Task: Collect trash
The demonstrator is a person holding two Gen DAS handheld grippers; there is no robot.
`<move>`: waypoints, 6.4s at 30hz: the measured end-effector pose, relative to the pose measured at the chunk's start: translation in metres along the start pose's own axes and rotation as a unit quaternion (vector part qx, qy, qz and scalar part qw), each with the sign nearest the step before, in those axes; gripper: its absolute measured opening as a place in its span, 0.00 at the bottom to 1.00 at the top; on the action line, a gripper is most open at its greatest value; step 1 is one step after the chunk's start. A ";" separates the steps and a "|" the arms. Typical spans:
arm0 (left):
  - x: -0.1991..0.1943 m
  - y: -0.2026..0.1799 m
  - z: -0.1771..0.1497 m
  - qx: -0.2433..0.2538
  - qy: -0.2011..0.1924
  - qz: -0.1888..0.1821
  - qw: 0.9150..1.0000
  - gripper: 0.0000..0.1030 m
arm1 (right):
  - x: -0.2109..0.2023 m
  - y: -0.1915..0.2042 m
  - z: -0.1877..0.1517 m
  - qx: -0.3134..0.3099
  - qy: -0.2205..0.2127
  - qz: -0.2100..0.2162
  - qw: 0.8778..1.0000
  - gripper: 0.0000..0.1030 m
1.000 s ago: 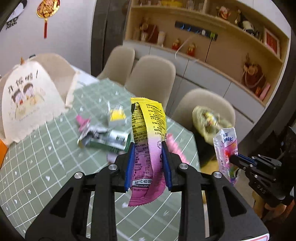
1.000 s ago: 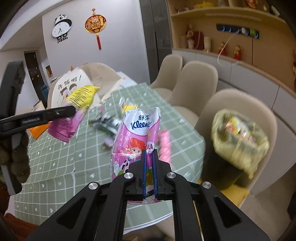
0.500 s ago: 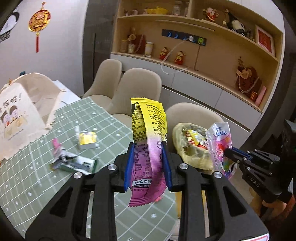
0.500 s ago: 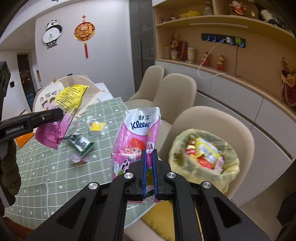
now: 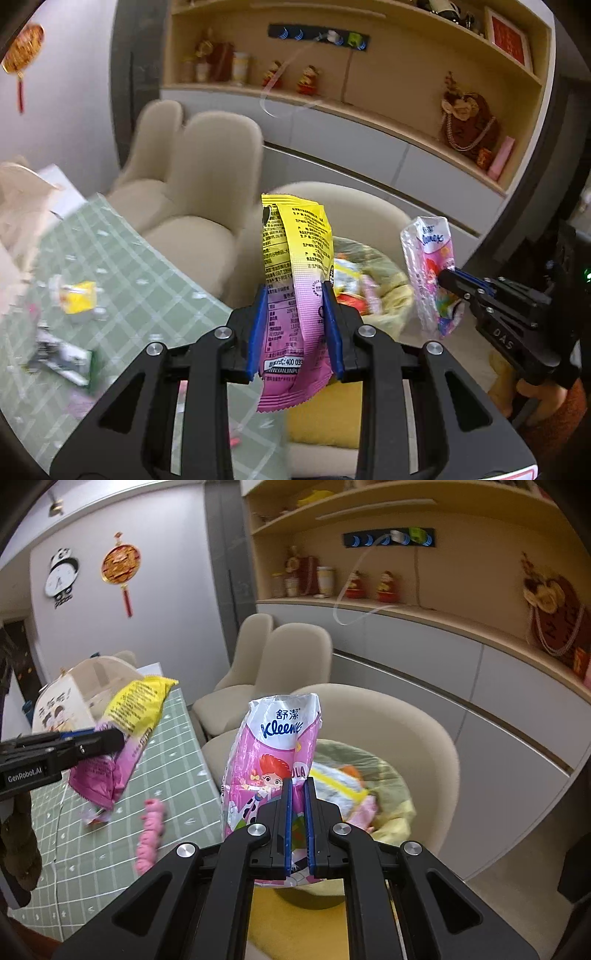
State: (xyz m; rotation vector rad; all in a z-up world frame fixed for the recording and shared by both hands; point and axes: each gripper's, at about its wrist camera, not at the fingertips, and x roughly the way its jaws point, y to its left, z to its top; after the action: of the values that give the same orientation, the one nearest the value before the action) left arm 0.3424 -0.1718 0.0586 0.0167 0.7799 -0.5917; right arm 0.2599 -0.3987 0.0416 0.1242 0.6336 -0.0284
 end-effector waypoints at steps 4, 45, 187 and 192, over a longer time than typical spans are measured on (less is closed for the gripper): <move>0.050 -0.003 0.005 -0.040 0.046 -0.060 0.996 0.26 | 0.010 -0.031 0.003 0.016 0.001 -0.004 1.000 0.08; 0.228 -0.059 0.018 -0.020 0.194 -0.077 0.978 0.44 | 0.054 -0.134 -0.010 0.085 0.027 -0.012 0.996 0.08; -0.057 0.399 -0.122 -0.312 0.050 0.057 0.947 0.16 | 0.133 0.288 -0.038 -0.087 0.118 0.126 0.981 0.14; -0.087 0.367 -0.130 -0.274 0.049 0.054 0.959 0.16 | 0.112 0.291 -0.037 -0.097 0.102 0.129 0.982 0.14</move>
State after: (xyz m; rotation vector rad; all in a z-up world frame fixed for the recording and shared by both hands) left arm 0.3952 0.2080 -0.0498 -0.4210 1.0124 -0.2566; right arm 0.3466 -0.1040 -0.0231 0.0200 0.8171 0.2993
